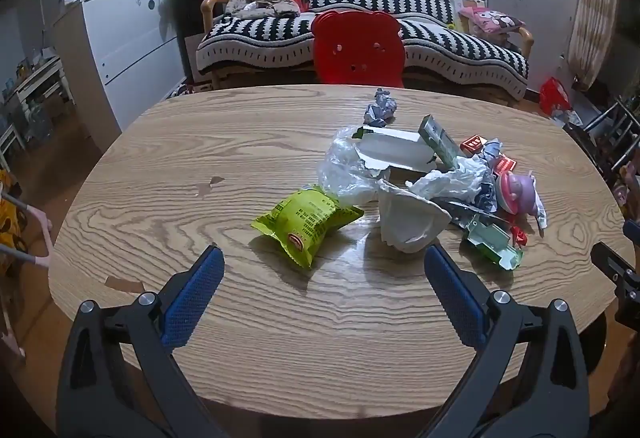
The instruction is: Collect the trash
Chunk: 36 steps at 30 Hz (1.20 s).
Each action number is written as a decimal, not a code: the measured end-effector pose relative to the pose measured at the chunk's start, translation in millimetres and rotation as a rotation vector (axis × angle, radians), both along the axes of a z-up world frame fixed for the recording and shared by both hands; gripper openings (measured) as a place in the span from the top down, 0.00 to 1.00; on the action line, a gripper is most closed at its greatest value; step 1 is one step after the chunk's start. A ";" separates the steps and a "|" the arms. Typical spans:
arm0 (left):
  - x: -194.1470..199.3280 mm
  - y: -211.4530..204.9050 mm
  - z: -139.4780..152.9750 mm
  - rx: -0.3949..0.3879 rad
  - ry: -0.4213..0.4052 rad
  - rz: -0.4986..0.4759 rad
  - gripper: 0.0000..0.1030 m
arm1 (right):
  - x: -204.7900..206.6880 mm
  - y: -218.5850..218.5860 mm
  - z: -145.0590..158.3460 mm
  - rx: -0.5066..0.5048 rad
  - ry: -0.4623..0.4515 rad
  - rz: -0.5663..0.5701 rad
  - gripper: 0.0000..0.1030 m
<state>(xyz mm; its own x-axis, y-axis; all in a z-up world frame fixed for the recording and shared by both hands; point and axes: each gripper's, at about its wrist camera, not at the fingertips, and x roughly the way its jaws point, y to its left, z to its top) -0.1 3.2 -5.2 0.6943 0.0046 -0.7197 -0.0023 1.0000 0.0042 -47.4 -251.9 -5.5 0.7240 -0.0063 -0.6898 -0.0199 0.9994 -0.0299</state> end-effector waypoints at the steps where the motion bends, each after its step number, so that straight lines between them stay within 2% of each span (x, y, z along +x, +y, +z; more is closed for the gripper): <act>1: 0.2 0.6 -0.5 0.000 0.000 -0.001 0.05 | -2.3 -0.5 -1.2 0.001 -0.001 0.001 0.06; 36: 2.5 0.9 -1.0 -0.013 0.023 -0.001 0.05 | -2.1 -5.4 6.2 0.012 -0.004 -0.009 0.06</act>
